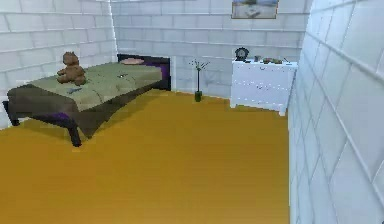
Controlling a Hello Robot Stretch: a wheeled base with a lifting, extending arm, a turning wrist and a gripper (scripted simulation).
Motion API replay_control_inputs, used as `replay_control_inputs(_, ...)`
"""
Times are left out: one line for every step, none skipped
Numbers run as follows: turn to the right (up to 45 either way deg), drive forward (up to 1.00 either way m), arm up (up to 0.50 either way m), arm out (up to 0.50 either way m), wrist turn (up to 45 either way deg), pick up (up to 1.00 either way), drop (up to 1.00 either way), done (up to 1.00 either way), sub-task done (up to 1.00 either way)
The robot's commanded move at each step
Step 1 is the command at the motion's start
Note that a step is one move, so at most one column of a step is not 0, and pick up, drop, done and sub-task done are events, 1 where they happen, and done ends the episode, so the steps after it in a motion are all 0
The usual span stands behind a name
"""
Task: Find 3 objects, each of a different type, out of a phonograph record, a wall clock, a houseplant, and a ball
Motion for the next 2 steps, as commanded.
replay_control_inputs(0.0,0.45,0.00,0.00,0.0,0.00,0.00,0.00,0.00)
replay_control_inputs(24.0,0.00,0.00,0.00,0.0,0.00,0.00,0.00,0.00)
